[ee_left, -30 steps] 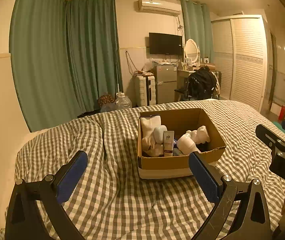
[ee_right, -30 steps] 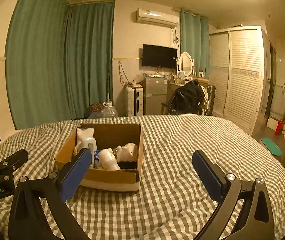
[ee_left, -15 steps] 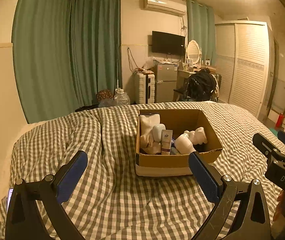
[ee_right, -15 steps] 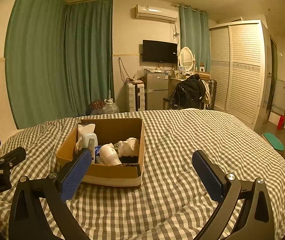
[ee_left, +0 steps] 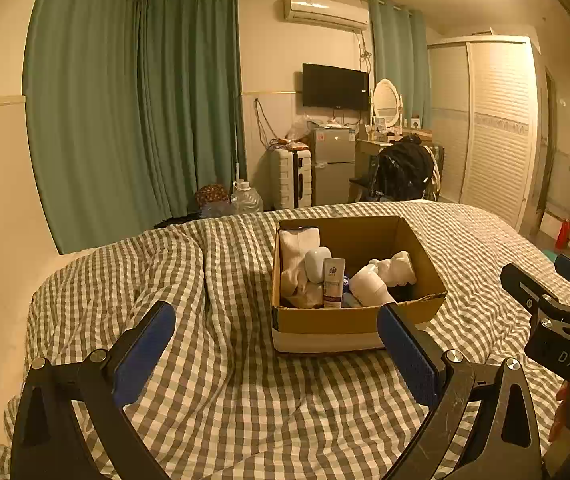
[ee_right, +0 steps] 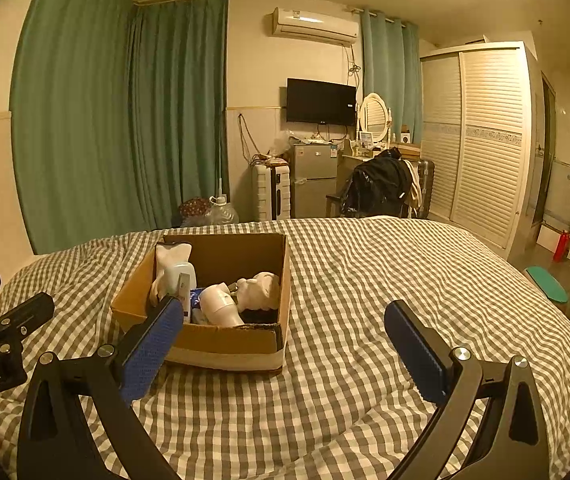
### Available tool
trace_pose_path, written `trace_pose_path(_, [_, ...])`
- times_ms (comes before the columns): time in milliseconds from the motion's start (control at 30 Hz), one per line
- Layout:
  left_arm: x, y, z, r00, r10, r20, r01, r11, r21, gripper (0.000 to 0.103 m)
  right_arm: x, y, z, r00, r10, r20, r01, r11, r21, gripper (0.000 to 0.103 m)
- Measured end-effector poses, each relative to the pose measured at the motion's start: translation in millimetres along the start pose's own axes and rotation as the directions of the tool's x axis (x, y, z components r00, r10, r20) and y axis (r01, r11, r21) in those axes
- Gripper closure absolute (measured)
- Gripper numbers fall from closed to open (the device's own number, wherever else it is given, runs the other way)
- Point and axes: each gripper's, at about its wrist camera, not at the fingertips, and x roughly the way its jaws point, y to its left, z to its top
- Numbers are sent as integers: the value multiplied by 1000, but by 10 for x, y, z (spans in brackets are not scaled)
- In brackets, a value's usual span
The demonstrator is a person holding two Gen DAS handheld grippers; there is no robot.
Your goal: Organize objects
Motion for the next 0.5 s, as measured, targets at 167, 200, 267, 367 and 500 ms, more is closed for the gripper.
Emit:
trace_pose_path(167, [-7,-36,-1,1000,-14,-1,14,1000,23,0,13,18,-4,1000,-2,-4,2,1000,-2,2])
trace_pose_path(200, [-6,-46,-4,1000,-10,-1,10,1000,28,0,17,20,-6,1000,-3,-5,3,1000,-3,2])
trace_pose_path(267, [-8,-58,-10,1000,0,-1,0,999,33,0,27,22,-7,1000,-4,-6,4,1000,-4,2])
trace_pose_path(367, [-3,-61,-13,1000,4,-4,-4,1000,31,0,35,27,-12,1000,-5,-9,5,1000,-7,2])
trace_pose_path(500, [-1,-43,-18,1000,9,-1,-9,1000,18,0,37,31,-23,1000,-5,-10,5,1000,-8,2])
